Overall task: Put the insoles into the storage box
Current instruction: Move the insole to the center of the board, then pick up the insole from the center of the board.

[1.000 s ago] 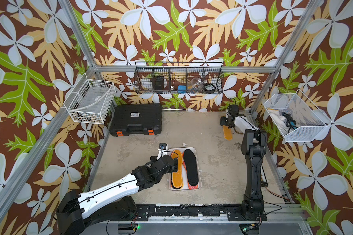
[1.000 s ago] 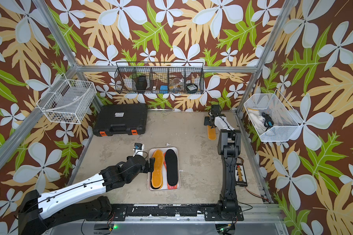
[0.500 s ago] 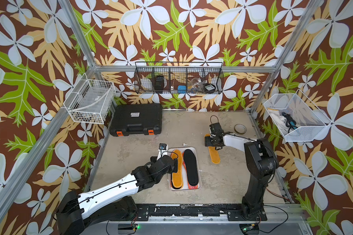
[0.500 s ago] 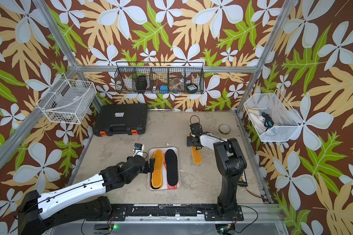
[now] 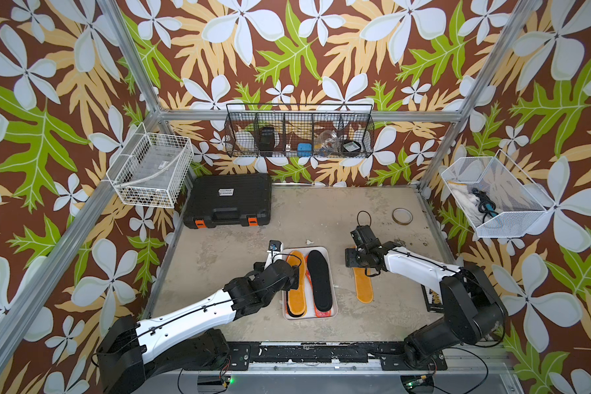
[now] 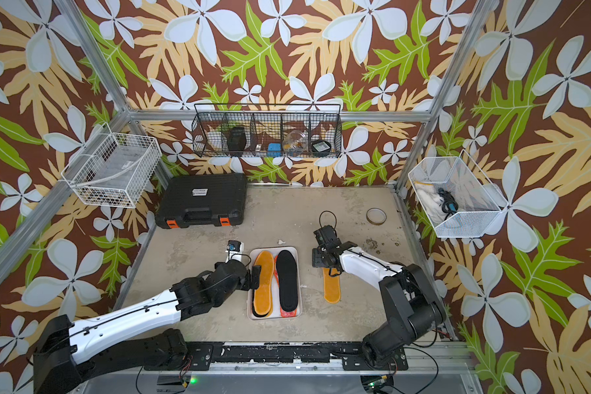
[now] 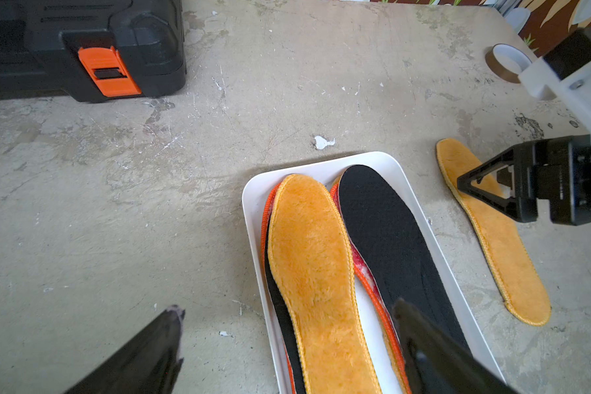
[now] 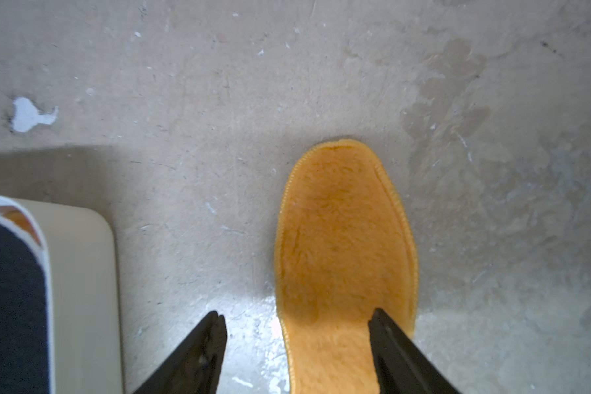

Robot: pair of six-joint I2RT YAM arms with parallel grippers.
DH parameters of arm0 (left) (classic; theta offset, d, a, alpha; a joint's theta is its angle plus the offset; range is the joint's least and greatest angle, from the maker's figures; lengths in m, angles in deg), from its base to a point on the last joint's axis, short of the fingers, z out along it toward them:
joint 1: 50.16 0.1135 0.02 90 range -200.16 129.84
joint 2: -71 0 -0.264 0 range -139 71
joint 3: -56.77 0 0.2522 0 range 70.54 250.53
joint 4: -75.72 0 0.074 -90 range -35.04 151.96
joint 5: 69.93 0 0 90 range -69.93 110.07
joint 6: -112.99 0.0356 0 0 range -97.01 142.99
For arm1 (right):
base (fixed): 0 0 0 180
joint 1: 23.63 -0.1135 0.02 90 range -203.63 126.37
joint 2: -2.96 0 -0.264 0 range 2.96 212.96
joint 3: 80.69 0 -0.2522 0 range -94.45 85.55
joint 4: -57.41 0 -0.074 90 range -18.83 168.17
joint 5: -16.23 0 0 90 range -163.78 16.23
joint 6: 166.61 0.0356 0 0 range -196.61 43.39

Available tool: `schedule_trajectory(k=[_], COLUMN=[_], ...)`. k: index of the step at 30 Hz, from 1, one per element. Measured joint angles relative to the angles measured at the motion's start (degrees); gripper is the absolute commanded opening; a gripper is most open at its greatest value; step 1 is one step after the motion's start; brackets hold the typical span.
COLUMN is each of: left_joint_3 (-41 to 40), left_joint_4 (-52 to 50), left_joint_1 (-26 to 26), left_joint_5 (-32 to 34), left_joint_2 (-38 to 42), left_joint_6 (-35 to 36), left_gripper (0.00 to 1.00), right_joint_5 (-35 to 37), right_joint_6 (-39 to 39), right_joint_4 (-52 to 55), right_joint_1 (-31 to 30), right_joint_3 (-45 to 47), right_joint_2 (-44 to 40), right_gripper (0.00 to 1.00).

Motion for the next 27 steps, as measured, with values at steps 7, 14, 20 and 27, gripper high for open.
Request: schedule_trajectory(k=[7,14,20,27], left_joint_3=[0.46,-0.22,-0.20,0.00], left_joint_4=[0.68,0.96,1.18,1.44], left_joint_1=[0.00,0.00,0.00,0.00], left_joint_5=[-0.46,-0.59,-0.68,-1.03], left_joint_2=[-1.16,-0.85,-2.10,-2.47], left_joint_6=[0.20,0.22,0.66,0.66], left_gripper=[1.00,1.00,1.00,1.00], right_joint_5=[1.86,2.93,2.21,4.59], right_joint_6=[1.51,3.65,4.48,4.48], right_joint_4=[1.05,1.31,-0.98,-7.93], right_joint_1=[-0.55,-0.55,-0.57,-0.70], right_joint_3=[2.08,9.53,11.69,11.63], right_joint_2=[-1.29,-5.86,-4.04,-0.66], right_gripper=[0.85,0.91,0.88,0.61])
